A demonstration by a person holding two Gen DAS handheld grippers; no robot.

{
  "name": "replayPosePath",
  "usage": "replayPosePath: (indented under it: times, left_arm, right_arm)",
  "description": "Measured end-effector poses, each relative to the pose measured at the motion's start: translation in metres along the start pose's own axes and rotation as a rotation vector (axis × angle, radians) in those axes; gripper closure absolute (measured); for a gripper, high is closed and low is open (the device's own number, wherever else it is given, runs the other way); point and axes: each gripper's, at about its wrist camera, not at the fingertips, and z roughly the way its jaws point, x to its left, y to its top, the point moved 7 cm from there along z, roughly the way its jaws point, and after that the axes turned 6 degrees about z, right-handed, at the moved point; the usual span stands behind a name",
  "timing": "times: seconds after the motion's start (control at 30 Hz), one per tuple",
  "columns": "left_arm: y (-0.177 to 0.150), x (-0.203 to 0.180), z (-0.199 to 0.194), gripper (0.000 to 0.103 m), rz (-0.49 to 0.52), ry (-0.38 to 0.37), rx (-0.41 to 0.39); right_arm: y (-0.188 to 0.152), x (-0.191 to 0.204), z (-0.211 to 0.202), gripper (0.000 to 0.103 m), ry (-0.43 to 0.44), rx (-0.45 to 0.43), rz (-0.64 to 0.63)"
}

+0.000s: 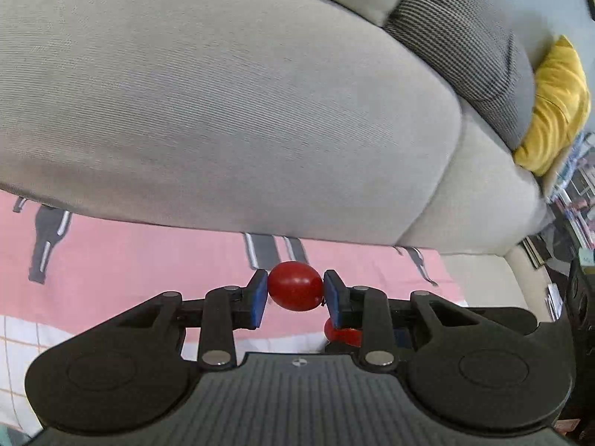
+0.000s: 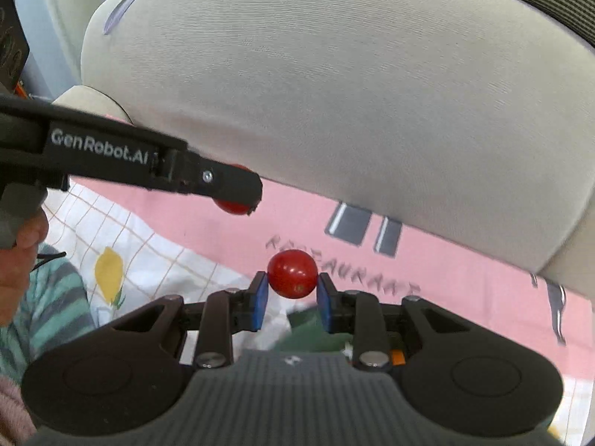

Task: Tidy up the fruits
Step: 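Carry both cherry tomatoes over the green colander with both tools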

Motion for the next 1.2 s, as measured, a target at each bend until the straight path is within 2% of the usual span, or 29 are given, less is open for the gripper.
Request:
replayPosePath:
  times: [0.4,0.67,0.83,1.0,1.2]
  left_arm:
    - [-0.030,-0.063,-0.001,0.067,0.101,-0.062,0.060]
    - [-0.055,-0.092,0.009,0.067,0.185,-0.083,0.113]
    - [-0.071,-0.104,0.022,0.067,0.240,-0.087,0.163]
    - [-0.079,-0.111,0.036,0.067,0.296,-0.056,0.198]
    - [-0.084,-0.105,0.054,0.067,0.374,0.025,0.268]
  right_arm:
    - [-0.058,-0.033,-0.047,0.078,-0.046,-0.014,0.087]
    - [-0.095,-0.062,-0.061,0.078,-0.115,-0.005,0.111]
    - [-0.117,-0.082,-0.062,0.078,-0.128,0.010,0.155]
    - [-0.121,-0.091,-0.063,0.078,-0.133,-0.001,0.157]
    - [-0.110,-0.098,-0.048,0.078,-0.183,0.005,0.059]
